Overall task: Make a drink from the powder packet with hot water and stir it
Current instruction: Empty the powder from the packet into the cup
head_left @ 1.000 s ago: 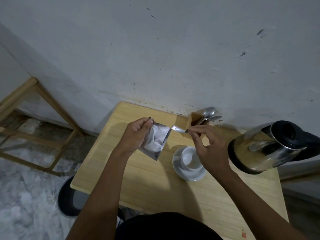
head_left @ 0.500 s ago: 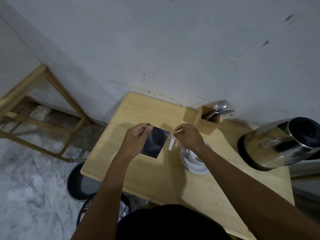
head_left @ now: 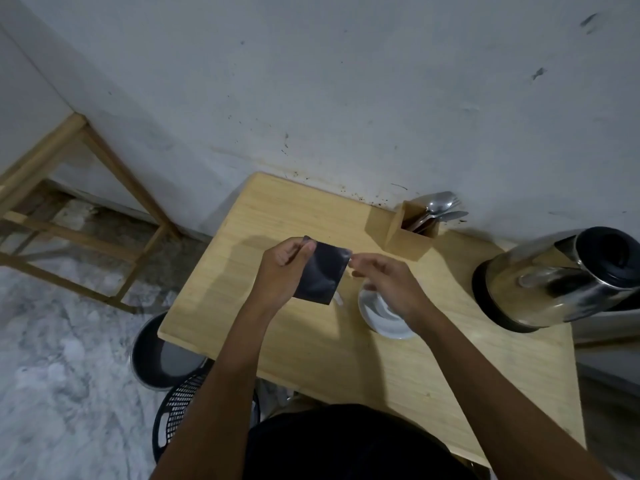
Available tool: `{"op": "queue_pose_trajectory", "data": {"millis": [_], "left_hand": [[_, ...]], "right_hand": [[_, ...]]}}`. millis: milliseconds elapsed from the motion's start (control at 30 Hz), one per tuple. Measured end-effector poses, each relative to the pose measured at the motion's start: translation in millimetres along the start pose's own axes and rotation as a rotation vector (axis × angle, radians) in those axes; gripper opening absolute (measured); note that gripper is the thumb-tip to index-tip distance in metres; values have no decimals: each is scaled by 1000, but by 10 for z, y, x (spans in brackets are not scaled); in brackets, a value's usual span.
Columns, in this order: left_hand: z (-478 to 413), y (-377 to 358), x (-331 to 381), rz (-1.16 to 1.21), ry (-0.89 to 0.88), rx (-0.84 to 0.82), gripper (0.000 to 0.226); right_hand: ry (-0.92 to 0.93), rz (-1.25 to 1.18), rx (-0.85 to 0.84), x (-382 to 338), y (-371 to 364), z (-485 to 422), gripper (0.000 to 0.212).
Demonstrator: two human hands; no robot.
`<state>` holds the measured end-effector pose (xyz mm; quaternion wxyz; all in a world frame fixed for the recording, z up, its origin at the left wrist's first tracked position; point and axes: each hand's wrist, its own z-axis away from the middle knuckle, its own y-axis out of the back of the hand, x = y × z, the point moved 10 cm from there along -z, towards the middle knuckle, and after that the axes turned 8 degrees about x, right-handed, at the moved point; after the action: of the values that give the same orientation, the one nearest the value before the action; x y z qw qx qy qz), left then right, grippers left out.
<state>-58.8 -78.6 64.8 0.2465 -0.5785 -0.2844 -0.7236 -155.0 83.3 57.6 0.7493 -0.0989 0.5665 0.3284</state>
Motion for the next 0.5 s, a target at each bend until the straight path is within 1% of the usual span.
{"op": "queue_pose_trajectory", "data": {"millis": [67,133,233,333,433,500], "left_hand": [[63,-145,65,54,14,-15,19],[136,-290,112,83,26,-43,19],[270,-556,139,96,48,-99,20],[365,-757,185,-4,31,-160,17],[458,-995,196,-63,44,-225,17],[518,-1160,173,-10,79,-244,17]], "right_hand": [[33,20,-45,101,-8,137,10],[95,105,-27,135,31,195,5],[199,113,77,123,347,296,13],[251,68,179,118,731,404,9],[196,-88,297,267,1087,497,9],[144,-159,311,401,1198,571,12]]}}
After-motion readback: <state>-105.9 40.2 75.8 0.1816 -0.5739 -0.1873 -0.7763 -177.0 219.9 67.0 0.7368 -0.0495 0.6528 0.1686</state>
